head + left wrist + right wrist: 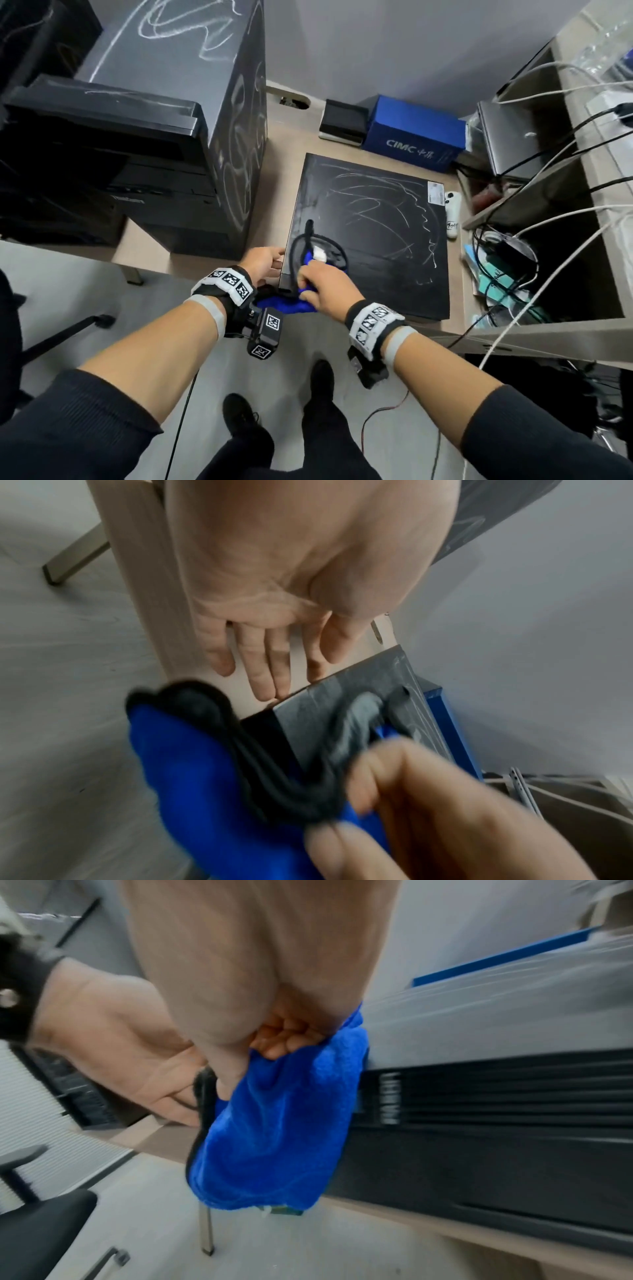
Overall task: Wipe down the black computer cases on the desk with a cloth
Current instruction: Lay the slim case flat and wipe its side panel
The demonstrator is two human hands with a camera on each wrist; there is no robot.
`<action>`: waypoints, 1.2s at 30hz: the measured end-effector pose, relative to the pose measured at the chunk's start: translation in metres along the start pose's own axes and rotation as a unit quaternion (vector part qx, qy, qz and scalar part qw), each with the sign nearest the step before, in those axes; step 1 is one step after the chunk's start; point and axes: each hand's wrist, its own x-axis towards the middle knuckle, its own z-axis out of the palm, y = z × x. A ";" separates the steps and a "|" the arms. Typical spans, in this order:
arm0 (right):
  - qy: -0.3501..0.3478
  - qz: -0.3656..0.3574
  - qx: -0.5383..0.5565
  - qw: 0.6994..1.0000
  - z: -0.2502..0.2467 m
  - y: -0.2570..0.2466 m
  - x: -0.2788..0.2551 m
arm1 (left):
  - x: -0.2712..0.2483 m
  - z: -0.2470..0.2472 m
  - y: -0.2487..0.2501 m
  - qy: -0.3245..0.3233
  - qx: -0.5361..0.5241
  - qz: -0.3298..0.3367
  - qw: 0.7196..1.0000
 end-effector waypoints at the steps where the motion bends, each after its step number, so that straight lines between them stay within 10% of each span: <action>1: 0.004 0.011 0.010 1.000 -0.009 0.013 -0.012 | 0.001 0.002 0.004 -0.012 0.008 0.001 1.000; 10: 0.211 0.277 -0.054 0.936 -0.061 0.126 -0.104 | -0.001 0.034 0.031 0.052 0.052 0.069 0.995; 19: 0.090 0.369 -0.115 0.918 -0.063 0.126 -0.039 | 0.017 0.046 0.030 0.043 0.047 0.003 0.998; 27: -0.011 0.193 -0.153 0.969 -0.040 0.062 0.035 | 0.032 0.041 0.024 0.040 0.058 0.001 0.998; 32: -0.079 0.065 -0.174 0.979 -0.021 0.062 -0.021 | 0.025 0.046 0.033 0.061 0.076 -0.017 0.995; 36: -0.093 0.106 -0.184 0.973 -0.049 0.110 -0.061 | 0.019 0.053 0.052 0.033 0.039 0.014 0.999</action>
